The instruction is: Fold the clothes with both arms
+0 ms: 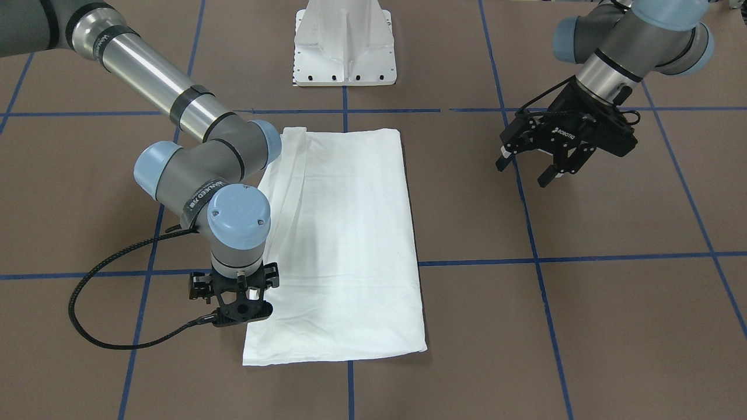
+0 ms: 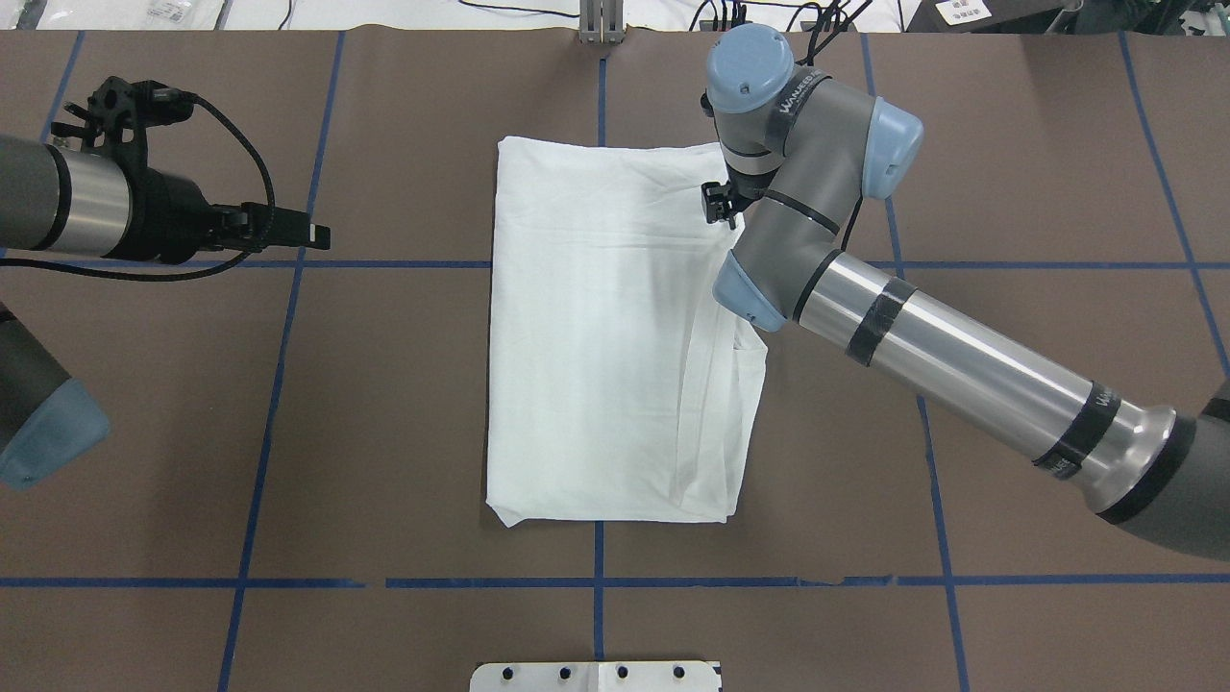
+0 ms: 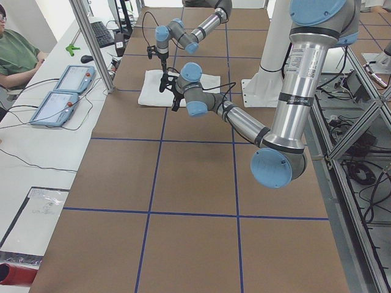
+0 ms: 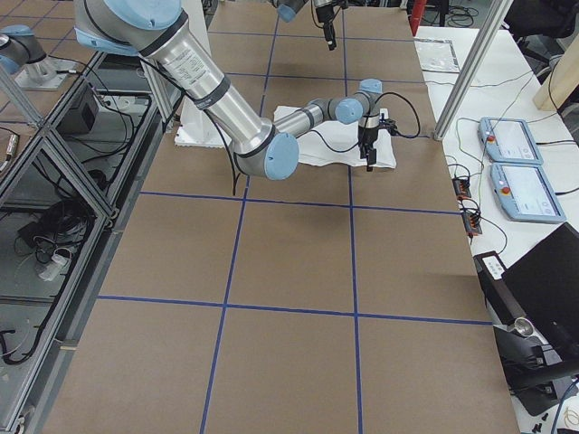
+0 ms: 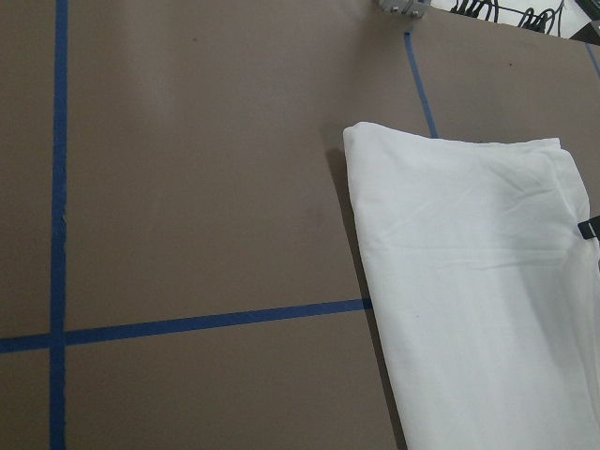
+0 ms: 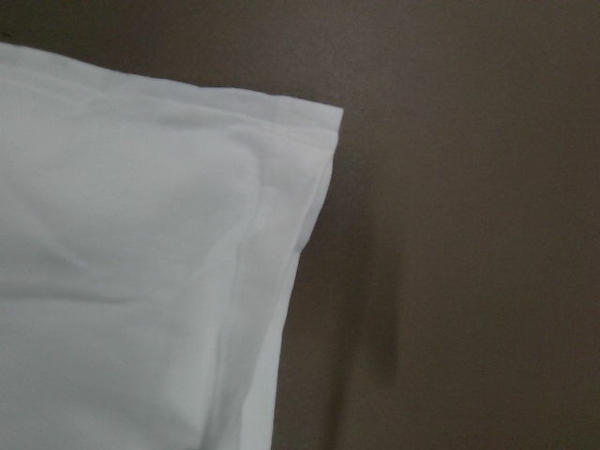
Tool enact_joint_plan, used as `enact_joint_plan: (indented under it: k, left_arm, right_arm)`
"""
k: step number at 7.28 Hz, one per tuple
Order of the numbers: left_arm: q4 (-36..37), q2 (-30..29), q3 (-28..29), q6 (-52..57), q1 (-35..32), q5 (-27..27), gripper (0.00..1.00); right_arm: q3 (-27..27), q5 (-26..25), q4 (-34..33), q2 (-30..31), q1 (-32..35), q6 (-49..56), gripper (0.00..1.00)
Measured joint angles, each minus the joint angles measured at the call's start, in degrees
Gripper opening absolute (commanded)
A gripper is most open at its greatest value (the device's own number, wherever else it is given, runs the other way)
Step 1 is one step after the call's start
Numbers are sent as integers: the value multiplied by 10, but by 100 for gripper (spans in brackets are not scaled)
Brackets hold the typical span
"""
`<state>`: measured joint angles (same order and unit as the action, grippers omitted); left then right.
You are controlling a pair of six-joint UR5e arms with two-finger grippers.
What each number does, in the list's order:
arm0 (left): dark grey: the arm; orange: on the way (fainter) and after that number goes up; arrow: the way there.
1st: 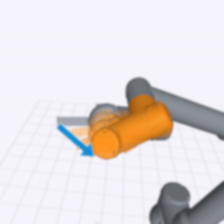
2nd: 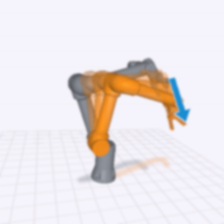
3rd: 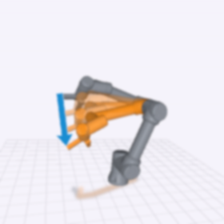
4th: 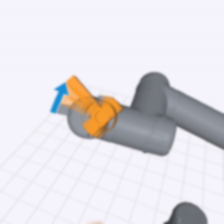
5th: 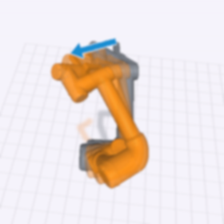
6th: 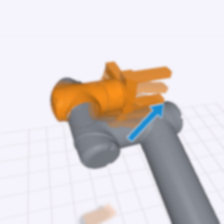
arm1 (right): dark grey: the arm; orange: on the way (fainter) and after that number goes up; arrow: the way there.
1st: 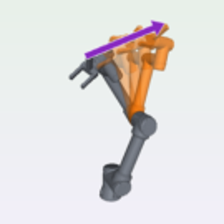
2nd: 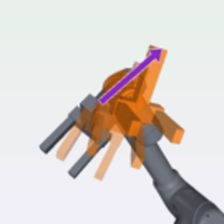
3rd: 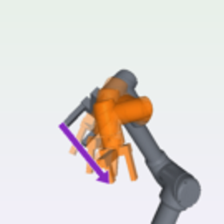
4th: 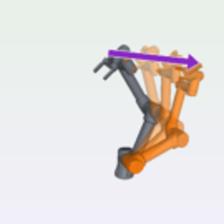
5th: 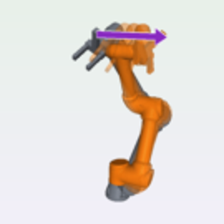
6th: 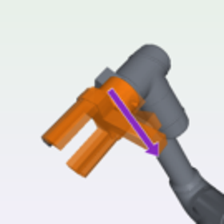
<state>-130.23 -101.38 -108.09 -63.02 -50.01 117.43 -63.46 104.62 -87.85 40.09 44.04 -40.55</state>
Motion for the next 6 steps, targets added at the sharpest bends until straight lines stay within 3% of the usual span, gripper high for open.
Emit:
enact_joint_plan:
  k: [3, 6]
  left_arm:
    - [0, 0, 1, 0, 0, 0, 100]
    - [0, 0, 3, 0, 0, 0, 100]
  right_arm:
    - [-37, 12, -3, 34, 10, 18, 100]
    - [-58, 37, 4, 18, 16, 10, 100]
